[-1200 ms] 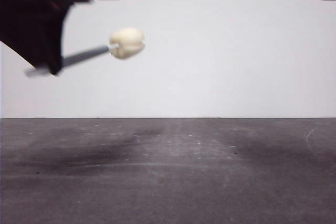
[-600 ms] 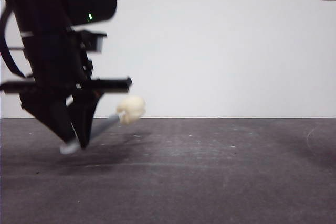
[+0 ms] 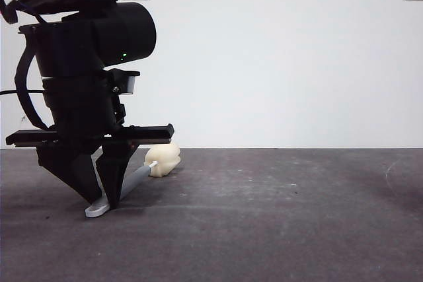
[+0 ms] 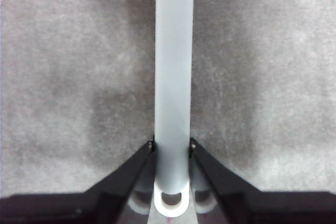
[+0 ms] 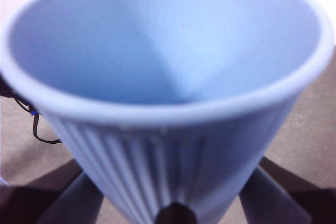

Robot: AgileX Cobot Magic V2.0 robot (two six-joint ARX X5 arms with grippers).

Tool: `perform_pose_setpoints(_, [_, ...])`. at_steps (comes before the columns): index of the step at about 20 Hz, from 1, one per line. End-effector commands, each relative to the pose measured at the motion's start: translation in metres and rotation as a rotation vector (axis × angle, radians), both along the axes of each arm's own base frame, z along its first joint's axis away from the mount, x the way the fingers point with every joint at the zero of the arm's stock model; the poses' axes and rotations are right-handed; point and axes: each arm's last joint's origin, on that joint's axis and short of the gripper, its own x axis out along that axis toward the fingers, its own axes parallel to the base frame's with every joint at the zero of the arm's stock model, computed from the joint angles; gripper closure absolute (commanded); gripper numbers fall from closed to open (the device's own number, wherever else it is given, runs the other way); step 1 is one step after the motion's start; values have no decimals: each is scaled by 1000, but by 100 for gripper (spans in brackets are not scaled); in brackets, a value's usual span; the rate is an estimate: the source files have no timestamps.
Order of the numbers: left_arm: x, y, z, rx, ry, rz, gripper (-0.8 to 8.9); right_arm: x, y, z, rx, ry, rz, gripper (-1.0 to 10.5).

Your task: Pick up the cup brush,pick up the cup,insert the brush into the cup,clean the cup,put the cup brush back,put the cup back to the fixed position on the table

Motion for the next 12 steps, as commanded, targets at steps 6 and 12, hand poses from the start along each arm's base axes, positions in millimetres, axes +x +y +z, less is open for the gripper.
perform_pose_setpoints(6, [-4,3,-16,15,93,-5,668,0,0,2,20,-3,0,959])
perform_pose_setpoints(12, [-6,3,-17,19,124,-32,404,0,0,1,19,-3,-1,959])
